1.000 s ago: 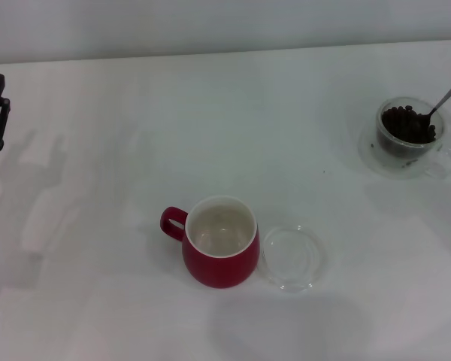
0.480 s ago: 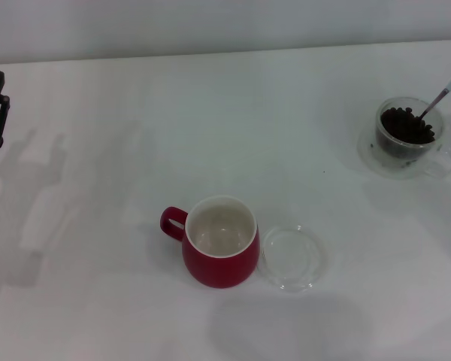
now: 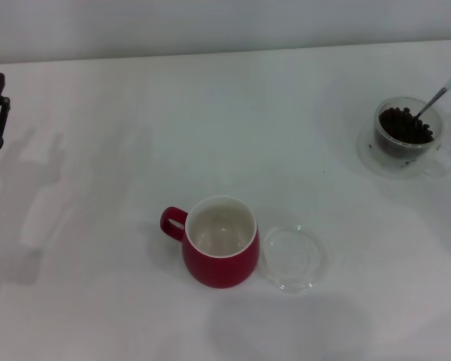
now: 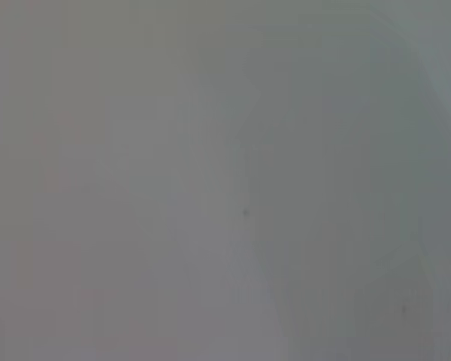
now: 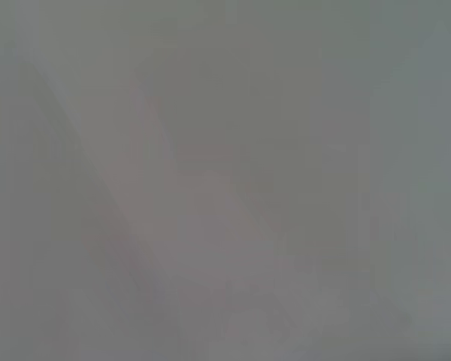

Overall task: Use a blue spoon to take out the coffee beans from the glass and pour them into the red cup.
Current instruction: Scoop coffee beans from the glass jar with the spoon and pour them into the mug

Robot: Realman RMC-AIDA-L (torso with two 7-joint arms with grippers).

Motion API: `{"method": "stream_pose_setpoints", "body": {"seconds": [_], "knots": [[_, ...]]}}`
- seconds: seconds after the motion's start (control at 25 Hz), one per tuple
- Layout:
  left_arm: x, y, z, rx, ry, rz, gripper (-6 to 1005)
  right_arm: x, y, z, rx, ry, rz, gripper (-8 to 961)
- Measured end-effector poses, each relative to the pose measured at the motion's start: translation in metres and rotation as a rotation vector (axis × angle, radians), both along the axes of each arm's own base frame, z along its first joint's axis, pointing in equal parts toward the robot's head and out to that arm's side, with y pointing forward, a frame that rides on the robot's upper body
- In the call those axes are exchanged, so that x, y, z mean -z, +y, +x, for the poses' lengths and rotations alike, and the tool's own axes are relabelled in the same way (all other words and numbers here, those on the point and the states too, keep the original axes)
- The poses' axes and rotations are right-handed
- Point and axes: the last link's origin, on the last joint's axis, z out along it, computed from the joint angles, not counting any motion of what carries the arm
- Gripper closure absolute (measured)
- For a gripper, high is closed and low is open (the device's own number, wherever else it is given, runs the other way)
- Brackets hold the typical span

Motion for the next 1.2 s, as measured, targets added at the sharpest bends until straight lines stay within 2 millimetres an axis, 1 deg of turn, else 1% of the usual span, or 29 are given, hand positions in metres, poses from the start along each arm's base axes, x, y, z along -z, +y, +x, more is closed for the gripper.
{"method": "stream_pose_setpoints", "body": {"seconds": [0.48, 1.2], "knots": [[0.000, 0.002, 0.001, 0.000, 0.003, -0.001, 495, 0.006, -0.002, 0.014, 0.126, 0.110, 0.000, 807], [0.002, 0.005, 0.003, 0.001, 0.009, -0.010, 494, 0.009, -0.005, 0.016, 0.164, 0.204, -0.008, 807]]}}
